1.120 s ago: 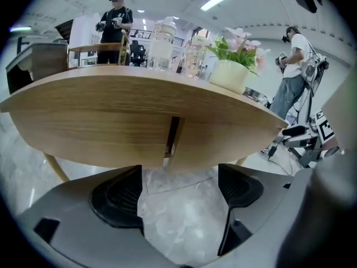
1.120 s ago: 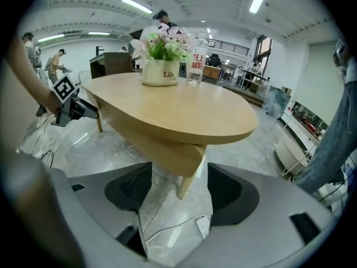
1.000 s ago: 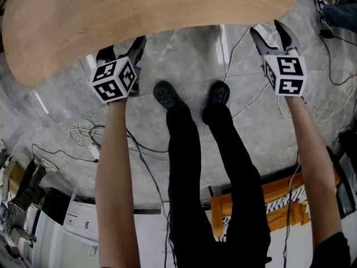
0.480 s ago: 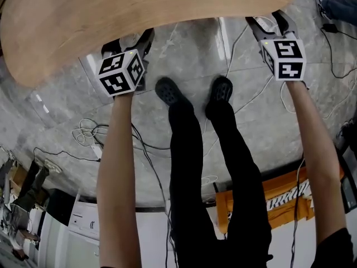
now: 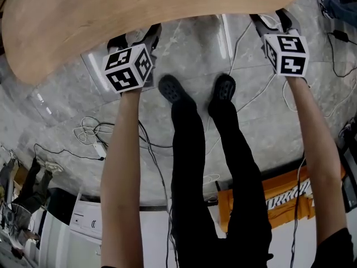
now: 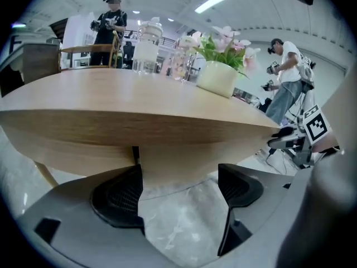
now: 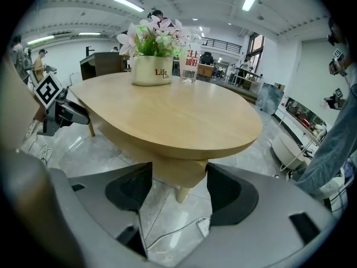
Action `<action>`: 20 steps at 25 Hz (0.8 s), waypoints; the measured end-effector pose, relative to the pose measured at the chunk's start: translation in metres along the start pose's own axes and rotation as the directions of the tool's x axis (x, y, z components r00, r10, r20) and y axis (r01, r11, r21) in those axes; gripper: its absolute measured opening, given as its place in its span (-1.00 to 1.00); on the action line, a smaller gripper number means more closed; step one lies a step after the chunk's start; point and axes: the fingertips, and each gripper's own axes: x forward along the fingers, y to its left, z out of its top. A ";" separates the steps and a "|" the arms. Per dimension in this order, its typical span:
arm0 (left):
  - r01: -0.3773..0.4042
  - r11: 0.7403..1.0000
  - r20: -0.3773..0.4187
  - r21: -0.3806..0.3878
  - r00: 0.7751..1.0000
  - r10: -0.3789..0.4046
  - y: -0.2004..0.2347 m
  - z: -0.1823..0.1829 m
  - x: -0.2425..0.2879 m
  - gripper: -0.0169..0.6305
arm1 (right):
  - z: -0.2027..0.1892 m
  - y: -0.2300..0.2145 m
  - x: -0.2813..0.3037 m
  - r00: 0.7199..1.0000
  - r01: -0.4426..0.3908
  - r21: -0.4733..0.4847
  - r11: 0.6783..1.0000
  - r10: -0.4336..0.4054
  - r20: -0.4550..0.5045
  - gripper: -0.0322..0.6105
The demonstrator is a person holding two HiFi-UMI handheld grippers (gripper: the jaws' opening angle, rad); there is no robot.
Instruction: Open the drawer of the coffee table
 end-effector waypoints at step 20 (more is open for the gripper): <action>-0.047 0.997 -0.030 -0.065 0.999 0.045 -0.014 -0.037 -0.028 0.35 | -0.040 0.017 -0.034 0.999 -0.031 -0.020 0.999 0.030 -0.037 -0.09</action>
